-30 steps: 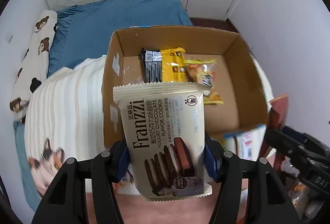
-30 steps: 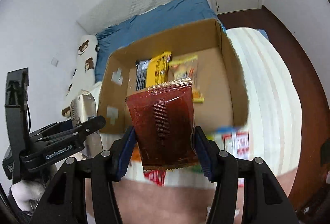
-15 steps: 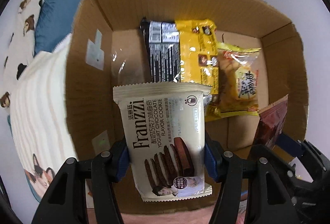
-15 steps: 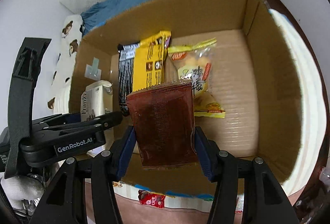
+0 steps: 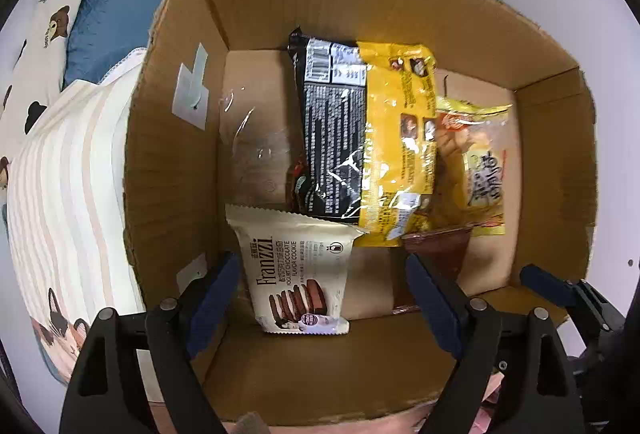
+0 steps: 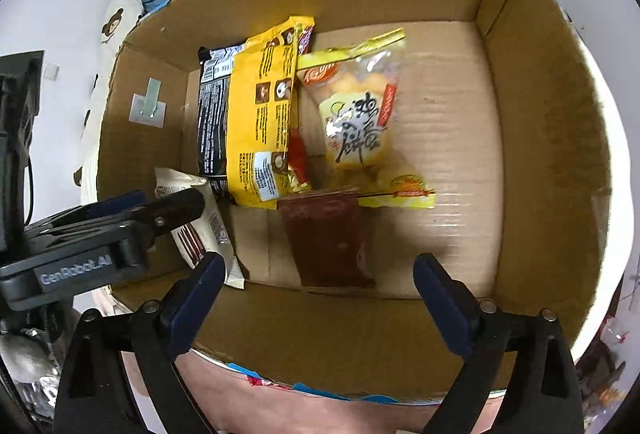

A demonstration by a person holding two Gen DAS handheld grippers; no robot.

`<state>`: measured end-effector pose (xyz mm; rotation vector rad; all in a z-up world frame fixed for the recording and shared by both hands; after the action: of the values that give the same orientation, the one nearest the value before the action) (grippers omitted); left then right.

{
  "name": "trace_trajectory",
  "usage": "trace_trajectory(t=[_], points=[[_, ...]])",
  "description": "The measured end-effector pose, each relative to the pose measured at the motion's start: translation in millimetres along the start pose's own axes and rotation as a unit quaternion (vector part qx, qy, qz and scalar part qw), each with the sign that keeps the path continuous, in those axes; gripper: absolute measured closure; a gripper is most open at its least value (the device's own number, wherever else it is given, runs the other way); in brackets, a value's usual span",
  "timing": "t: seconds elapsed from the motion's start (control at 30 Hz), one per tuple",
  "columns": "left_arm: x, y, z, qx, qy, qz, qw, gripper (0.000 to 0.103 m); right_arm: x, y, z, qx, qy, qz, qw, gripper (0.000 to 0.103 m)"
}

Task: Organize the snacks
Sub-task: 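Carry both packs into the box and open both tools, then grasp the panda-print orange bag with the left tool while the right tool grasps the yellow bag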

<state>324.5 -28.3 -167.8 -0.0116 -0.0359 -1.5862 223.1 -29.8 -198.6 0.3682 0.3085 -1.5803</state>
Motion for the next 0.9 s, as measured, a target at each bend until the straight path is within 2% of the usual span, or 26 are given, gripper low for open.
trace_trajectory(t=[0.13, 0.27, 0.5, 0.73, 0.9], points=[[2, -3, 17, 0.021, 0.002, -0.002, 0.9998, 0.007, -2, 0, 11, 0.018, -0.009, 0.008, 1.000, 0.006], [3, -14, 36, 0.049, -0.004, -0.005, 0.9988, 0.007, -3, -6, 28, 0.041, -0.020, 0.016, 0.999, 0.005], [7, -30, 68, 0.109, 0.019, 0.002, 0.9939, 0.007, 0, -23, 65, 0.086, -0.042, 0.027, 0.995, 0.005], [3, -58, 113, 0.188, 0.040, 0.010, 0.9813, 0.007, -12, -47, 106, 0.144, -0.061, 0.053, 0.986, 0.005], [1, -82, 138, 0.224, 0.046, 0.014, 0.9735, 0.007, -22, -67, 128, 0.167, -0.053, 0.062, 0.983, 0.005]])
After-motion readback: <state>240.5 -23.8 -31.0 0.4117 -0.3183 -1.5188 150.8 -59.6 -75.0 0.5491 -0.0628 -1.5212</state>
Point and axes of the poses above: each gripper's, at about its wrist camera, not at the fingertips, and z roughly against the way its jaws point, x to its right, y to its top, the point moved 6 cm from there along -z, roughly the way its jaws point, and after that the axes turned 10 degrees about y, right-handed, at the moved point
